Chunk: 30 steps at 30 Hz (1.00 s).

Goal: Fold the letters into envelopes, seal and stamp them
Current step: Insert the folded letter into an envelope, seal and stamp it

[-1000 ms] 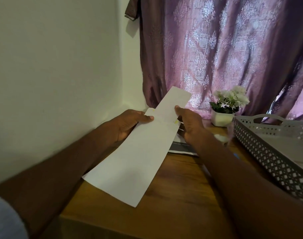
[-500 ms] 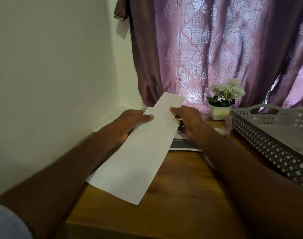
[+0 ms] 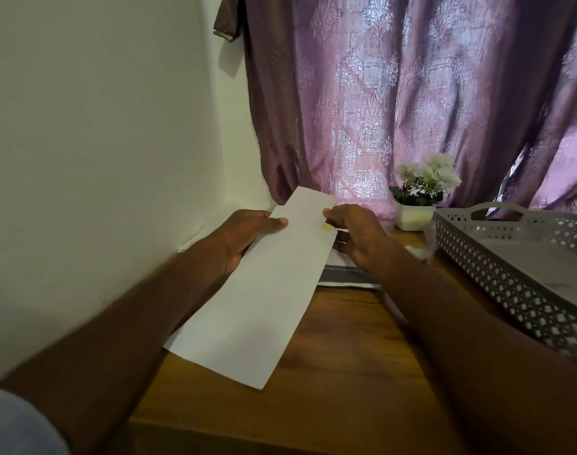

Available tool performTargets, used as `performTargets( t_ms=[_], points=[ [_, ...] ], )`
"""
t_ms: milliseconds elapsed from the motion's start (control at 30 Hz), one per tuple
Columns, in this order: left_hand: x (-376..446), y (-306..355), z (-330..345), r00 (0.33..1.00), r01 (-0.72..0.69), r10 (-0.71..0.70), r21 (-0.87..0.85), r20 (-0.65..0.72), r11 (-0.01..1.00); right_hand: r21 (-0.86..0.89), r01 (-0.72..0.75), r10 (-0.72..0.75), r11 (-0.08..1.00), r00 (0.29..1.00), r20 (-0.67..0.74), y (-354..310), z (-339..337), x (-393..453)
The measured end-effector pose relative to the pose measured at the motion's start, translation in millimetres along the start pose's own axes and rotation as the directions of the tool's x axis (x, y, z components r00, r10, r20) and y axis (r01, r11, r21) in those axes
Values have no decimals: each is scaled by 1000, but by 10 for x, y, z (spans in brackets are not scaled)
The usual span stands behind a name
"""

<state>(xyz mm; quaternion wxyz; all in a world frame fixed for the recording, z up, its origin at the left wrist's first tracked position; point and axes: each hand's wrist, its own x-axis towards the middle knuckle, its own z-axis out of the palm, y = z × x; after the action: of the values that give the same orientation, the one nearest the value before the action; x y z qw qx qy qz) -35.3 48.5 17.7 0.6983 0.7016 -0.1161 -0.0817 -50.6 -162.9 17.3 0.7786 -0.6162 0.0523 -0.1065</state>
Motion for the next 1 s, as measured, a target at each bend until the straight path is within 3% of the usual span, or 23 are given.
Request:
performTargets(
  t_ms=[233,433,700,1000],
  points=[
    [-17,-8,6,1000,0,0,-9,16,1000,1,33,-33,999,998,-58,27,66,30],
    [-15,14,18,1000,7,-7,-2,3,1000,-10,18,-18,1000,1000,-12,14,33,8],
    [-13,0,5,996,25,-26,9,90,1000,-53,40,-42,998,998,-44,52,47,25],
    [28,14,-55,997,37,-41,-49,-72,998,-47,-17,21,999,996,90,-1,-43,2]
  ],
)
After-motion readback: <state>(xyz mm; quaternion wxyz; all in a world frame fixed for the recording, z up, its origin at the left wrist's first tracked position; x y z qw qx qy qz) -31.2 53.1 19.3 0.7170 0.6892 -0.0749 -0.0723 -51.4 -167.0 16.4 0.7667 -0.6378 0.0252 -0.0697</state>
